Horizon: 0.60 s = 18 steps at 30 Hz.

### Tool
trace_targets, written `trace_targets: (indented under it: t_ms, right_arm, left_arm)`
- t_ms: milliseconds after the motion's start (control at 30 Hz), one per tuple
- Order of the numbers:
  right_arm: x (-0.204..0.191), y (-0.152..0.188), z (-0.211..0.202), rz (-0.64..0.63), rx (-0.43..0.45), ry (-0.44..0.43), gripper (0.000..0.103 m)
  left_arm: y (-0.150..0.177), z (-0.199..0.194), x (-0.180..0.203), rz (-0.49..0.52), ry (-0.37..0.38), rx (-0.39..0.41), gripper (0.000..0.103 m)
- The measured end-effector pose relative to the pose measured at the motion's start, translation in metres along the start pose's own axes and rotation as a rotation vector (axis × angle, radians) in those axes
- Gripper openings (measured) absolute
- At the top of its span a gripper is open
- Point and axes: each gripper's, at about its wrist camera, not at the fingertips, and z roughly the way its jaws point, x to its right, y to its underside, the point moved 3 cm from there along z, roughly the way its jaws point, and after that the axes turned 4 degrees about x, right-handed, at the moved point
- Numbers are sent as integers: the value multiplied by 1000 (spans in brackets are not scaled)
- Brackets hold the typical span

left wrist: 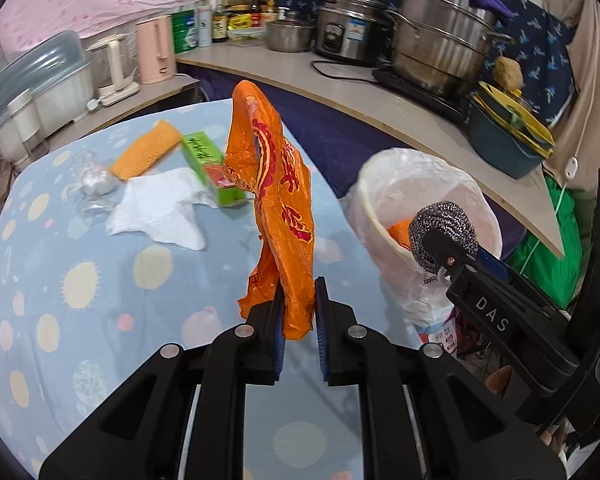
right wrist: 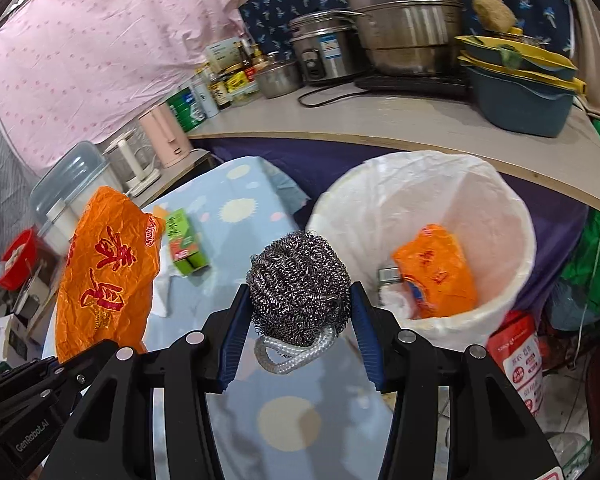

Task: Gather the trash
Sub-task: 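Lift the orange strip bag and steel wool scrubber and carry both over the bin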

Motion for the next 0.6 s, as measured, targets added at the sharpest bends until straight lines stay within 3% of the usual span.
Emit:
trace_targets:
  t_ms: [367, 600]
  right_arm:
    - [75, -4, -10, 94, 17, 80, 47]
    - [102, -9, -2, 114, 13, 116, 47]
  left_arm:
    - [5, 24, 63, 105, 39, -45, 13]
    - [-4, 38, 91, 139, 69, -54, 13]
